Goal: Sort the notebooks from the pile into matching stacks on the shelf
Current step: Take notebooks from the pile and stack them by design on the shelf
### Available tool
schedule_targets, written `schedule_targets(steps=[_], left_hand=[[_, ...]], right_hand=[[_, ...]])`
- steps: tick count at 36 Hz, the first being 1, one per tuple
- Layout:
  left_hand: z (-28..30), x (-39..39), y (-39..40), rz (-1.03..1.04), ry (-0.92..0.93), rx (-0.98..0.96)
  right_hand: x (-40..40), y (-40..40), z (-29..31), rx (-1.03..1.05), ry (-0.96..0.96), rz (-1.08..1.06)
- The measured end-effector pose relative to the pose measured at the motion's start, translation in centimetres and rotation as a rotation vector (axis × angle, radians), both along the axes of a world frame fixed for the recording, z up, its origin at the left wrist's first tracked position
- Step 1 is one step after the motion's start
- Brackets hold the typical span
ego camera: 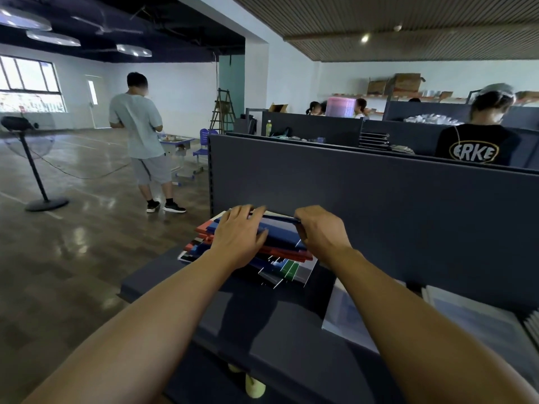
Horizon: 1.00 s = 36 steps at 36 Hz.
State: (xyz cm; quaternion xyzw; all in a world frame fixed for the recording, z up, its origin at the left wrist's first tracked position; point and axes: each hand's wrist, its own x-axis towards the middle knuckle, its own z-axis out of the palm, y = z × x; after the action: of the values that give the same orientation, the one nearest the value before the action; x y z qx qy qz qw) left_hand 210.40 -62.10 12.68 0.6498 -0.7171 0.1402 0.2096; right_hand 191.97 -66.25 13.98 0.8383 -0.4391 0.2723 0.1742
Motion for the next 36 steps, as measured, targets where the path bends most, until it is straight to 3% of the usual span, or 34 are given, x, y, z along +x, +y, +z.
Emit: schedule_targets(steps=[4, 10, 19, 36], left_hand=[[0.5, -0.3, 0.8, -0.029, -0.012, -0.028], [1.3, -1.0, 2.2, -0.066, 0.013, -0.010], [0.3, -4.0, 4.2, -0.212, -0.041, 0.056], [-1.1, -21.5, 11.0, -0.538, -0.099, 0.067]], right_hand=[[-0.5, 2.0, 0.3, -0.140, 0.024, 0.064], [-2.3, 4.2, 0.1, -0.121, 0.216, -0.054], [-6.1, 10.3, -0.6, -0.350, 0.061, -0.132], [-22.9, 25.4, -1.1, -0.316, 0.084, -0.504]])
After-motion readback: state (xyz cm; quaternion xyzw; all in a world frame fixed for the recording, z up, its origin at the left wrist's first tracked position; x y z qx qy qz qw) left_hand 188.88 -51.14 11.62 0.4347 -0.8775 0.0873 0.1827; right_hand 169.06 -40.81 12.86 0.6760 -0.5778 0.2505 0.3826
